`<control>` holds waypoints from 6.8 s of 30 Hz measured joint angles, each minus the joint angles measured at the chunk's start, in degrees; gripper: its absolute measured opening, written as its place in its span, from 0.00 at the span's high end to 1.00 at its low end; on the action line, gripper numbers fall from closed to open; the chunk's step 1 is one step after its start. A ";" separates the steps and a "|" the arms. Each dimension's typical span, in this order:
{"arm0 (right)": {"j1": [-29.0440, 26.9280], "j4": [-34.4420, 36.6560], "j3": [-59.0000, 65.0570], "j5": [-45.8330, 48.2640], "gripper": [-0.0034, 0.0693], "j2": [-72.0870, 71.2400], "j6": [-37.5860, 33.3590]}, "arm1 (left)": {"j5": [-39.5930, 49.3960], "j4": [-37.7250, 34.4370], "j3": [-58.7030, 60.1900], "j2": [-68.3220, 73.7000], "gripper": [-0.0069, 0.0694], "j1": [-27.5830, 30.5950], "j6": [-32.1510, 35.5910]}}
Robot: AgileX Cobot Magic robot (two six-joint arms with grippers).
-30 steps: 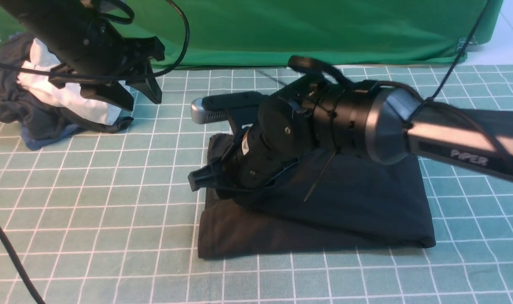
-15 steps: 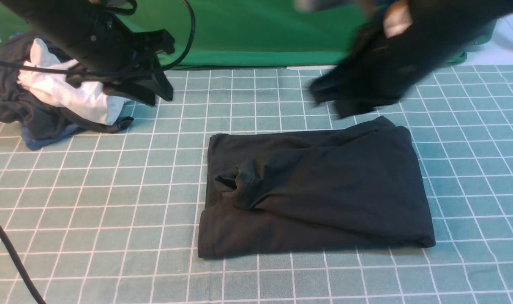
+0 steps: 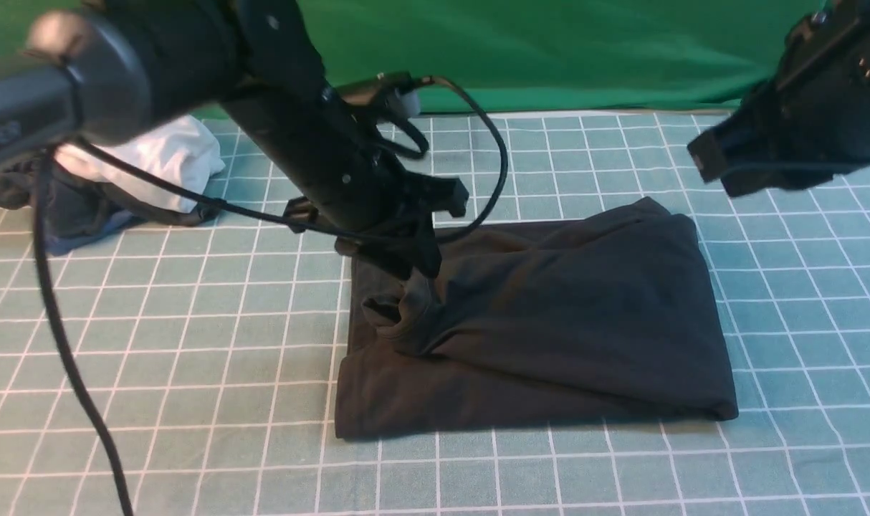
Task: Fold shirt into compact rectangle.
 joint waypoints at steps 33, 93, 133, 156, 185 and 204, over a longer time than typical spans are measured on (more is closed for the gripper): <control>0.00 -0.23 4.41 -0.10 0.93 0.00 -3.01 | -0.13 5.99 0.00 7.60 0.81 4.63 -4.03; 0.00 0.00 28.71 -13.62 0.92 -64.40 -10.22 | 11.56 20.15 -16.05 1.55 0.34 2.90 -14.06; -6.85 7.03 73.26 -59.66 0.81 -75.76 -17.41 | 7.79 18.65 -16.05 1.55 0.34 2.90 -14.00; -25.77 3.11 83.75 -56.22 0.74 -79.92 -17.41 | 11.44 18.65 -15.78 -2.64 0.90 2.90 -2.01; -25.77 2.99 83.75 -56.22 0.64 -79.92 -17.38 | -34.45 2.25 60.35 -80.26 0.89 2.90 1.95; -25.77 2.99 83.75 -56.21 0.63 -79.92 -17.39 | -51.05 29.60 79.27 -92.46 0.89 2.90 2.18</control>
